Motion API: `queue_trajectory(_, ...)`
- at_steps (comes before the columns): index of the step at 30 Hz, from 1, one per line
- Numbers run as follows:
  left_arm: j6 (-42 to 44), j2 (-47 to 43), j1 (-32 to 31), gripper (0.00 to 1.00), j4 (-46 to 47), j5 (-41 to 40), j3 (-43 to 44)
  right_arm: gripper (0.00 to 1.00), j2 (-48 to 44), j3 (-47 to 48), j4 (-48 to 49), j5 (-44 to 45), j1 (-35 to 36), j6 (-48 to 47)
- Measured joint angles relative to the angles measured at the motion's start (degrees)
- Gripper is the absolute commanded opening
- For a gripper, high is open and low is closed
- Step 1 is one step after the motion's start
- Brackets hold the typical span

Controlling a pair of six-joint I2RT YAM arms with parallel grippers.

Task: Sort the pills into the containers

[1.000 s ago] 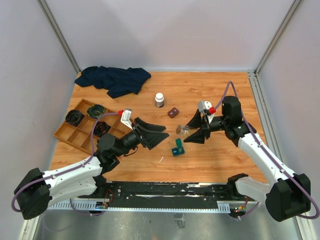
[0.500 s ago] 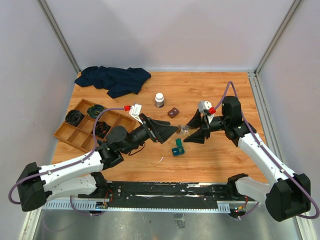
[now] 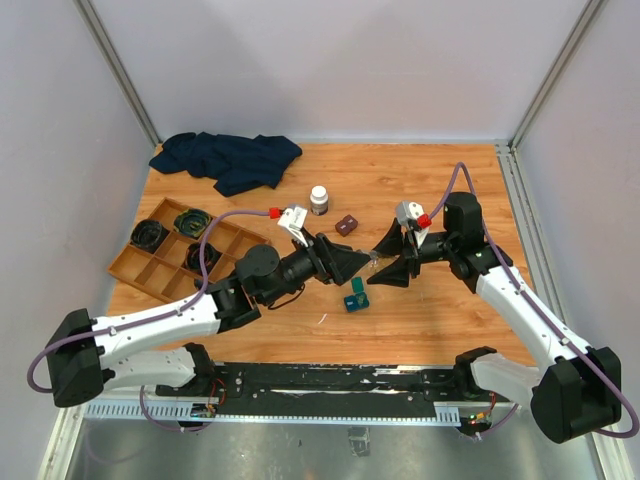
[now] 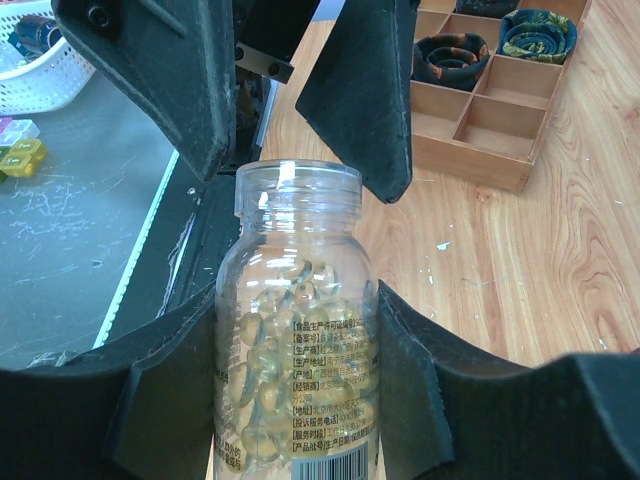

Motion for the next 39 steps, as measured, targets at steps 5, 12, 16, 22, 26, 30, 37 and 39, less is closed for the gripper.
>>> queue_trajectory(5, 0.17, 0.68, -0.24, 0.64, -0.42, 0.02, 0.37, 0.01, 0.0, 0.0, 0.02, 0.02, 0.0, 0.0)
queue_trajectory(12, 0.28, 1.03, -0.48, 0.46, -1.2, 0.35, 0.42, 0.0, 0.0, 0.0, 0.02, 0.09, 0.0, 0.0)
queue_trajectory(16, 0.55, 1.18, -0.66, 0.34, -1.29, 0.96, 0.74, 0.01, 0.07, 0.0, -0.02, 0.39, 0.0, 0.0)
queue_trajectory(22, 1.77, 1.9, -0.63, 0.25, -0.87, 2.36, 0.98, 0.01, 0.07, 0.0, -0.44, 0.52, -0.02, 0.0)
queue_trajectory(26, 6.69, 2.34, -0.26, 0.24, 3.26, 5.07, -0.46, 0.01, 0.07, 0.0, -0.68, -0.07, -0.46, 0.0)
queue_trajectory(30, 15.15, 2.32, 0.35, 0.18, 8.66, 9.66, -3.02, 0.01, 0.07, 0.0, -1.75, -0.81, -0.52, -0.11)
queue_trajectory(37, 31.82, 2.34, 3.91, 0.17, 13.11, 23.65, -4.33, 0.01, 0.0, 0.0, -1.7, -2.23, -0.48, -0.48)
queue_trajectory(39, 35.6, 2.56, 5.18, 0.19, 13.75, 27.87, -4.35, 0.01, 0.0, 0.0, -1.66, -2.56, -0.44, -0.48)
